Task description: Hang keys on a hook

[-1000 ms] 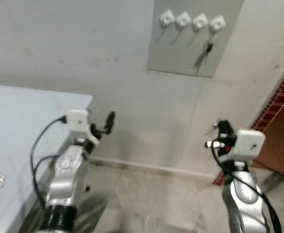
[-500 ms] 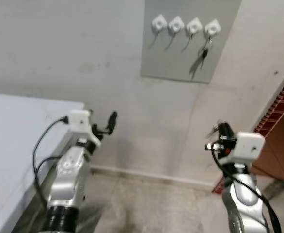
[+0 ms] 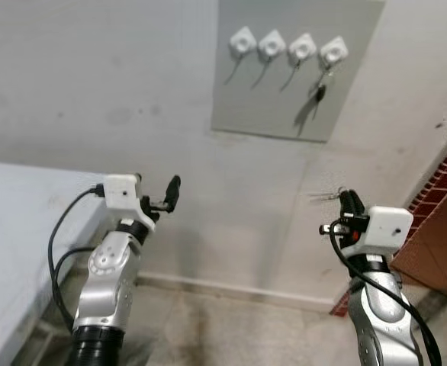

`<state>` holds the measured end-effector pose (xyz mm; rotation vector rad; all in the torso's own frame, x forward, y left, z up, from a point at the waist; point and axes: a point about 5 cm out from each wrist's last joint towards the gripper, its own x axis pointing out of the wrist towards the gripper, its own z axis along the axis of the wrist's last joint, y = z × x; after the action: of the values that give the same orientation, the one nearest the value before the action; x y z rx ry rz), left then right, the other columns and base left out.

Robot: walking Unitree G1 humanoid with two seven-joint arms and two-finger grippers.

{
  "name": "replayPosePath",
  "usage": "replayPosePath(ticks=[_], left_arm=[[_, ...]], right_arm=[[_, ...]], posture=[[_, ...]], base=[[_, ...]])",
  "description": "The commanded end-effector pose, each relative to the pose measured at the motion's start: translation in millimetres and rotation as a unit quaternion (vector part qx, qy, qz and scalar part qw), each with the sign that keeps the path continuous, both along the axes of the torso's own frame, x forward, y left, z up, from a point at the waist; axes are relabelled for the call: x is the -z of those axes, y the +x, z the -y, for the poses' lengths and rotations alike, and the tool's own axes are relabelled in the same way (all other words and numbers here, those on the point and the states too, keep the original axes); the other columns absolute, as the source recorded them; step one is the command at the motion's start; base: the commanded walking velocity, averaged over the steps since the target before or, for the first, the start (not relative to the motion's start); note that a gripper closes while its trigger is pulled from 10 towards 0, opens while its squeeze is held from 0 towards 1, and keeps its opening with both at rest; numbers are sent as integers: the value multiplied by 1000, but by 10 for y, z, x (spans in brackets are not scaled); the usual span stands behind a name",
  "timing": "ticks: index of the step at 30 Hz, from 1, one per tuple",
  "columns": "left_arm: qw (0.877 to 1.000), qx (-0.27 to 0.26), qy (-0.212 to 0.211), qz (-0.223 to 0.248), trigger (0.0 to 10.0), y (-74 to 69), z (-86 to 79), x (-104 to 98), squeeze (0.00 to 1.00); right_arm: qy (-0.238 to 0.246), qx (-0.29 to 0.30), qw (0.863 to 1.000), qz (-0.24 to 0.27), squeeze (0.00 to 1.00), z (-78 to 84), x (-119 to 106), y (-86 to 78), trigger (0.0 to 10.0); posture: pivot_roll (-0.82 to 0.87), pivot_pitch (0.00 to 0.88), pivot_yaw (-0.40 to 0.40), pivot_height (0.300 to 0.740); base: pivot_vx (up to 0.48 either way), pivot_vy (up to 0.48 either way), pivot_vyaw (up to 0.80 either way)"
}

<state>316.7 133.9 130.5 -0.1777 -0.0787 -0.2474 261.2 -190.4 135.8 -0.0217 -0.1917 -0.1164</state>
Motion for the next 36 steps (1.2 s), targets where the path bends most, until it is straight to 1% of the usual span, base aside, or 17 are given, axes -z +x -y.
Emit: replayPosePath(ticks=[1, 36], left_arm=[[1000, -6, 9, 7, 10000, 16, -64, -54, 0], [1000, -4, 8, 0, 10000, -4, -53, -41, 0]], right_arm=[[3, -7, 1000, 13, 0, -41, -64, 8, 10000], [8, -9, 1000, 8, 0, -73, -49, -8, 10000]], posture=[[-30, 4, -28, 740], [-30, 22, -27, 740]], base=[[319, 0, 0], [321, 0, 0]])
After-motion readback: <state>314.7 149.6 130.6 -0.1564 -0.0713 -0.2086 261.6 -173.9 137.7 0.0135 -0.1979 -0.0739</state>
